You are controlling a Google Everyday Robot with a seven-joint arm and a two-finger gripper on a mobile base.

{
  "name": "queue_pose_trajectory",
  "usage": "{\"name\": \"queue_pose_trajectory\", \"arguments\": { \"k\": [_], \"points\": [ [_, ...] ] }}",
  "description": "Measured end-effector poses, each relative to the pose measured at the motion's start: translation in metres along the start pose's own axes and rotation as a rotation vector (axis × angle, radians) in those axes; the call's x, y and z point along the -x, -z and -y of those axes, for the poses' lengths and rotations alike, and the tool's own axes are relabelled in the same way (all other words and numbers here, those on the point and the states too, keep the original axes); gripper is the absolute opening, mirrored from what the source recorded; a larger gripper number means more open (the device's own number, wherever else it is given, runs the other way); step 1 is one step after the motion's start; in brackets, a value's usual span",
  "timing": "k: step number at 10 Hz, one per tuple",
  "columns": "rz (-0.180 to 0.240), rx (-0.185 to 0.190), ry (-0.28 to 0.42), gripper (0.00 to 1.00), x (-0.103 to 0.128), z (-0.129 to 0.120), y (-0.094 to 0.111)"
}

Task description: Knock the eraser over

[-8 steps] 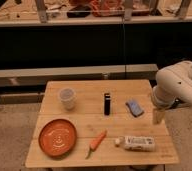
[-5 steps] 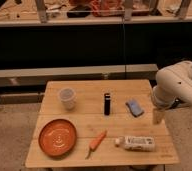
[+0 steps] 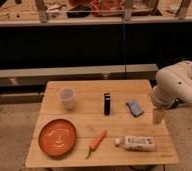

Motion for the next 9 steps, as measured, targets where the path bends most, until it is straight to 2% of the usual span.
{"name": "queue_pose_trajectory", "arguments": {
  "k": [8,9],
  "points": [
    [-0.002,-0.006,0.004,0.80,0.001,0.002,-0.001],
    [-0.001,-0.021,0.025,0.80,0.013,0.014,-0.007]
  ]
}}
